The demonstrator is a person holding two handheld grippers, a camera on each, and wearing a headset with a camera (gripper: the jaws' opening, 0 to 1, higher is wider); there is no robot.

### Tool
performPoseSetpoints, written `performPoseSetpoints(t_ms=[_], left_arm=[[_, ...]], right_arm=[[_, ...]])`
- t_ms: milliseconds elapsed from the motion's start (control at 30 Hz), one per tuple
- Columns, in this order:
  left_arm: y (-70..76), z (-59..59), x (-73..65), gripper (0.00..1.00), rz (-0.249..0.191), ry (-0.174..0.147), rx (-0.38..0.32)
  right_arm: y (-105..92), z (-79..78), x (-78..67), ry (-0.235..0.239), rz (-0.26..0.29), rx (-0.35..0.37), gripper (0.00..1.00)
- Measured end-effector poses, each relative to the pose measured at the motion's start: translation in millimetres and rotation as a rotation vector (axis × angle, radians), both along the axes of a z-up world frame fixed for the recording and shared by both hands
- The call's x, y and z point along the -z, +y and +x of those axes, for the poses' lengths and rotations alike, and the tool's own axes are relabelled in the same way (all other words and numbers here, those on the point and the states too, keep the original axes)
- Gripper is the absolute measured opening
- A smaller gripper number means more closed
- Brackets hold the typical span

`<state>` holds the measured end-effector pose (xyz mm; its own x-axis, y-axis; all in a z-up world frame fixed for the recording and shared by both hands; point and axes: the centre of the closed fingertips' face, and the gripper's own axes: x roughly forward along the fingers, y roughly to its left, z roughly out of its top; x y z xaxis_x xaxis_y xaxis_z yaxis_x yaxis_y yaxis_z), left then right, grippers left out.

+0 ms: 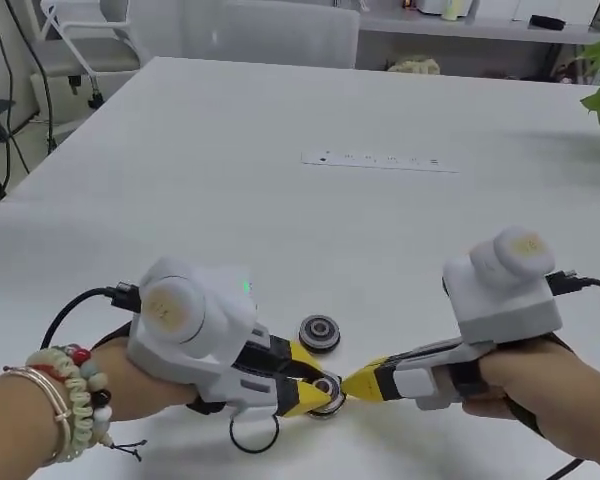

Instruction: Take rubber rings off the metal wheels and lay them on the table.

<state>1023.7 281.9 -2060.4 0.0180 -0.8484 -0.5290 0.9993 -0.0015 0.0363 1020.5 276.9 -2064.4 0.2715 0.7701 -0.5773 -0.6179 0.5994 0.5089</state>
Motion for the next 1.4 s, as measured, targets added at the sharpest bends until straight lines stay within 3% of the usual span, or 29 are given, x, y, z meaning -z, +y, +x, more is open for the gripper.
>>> performPoseSetpoints(t_ms=[1067,1400], left_arm=[[-0.8,-0.7,0.2,0.08,-0.002,0.002,0.003],[-0.7,-0.9,0.2,0.08,-0.008,0.010,-0.005]], right_arm=[[5.6,-0.9,-4.4,-0.008,0.006,-0.021,0.00],[7.3,-0.9,-0.9,-0.046,-0.069,-0.040,0.00]])
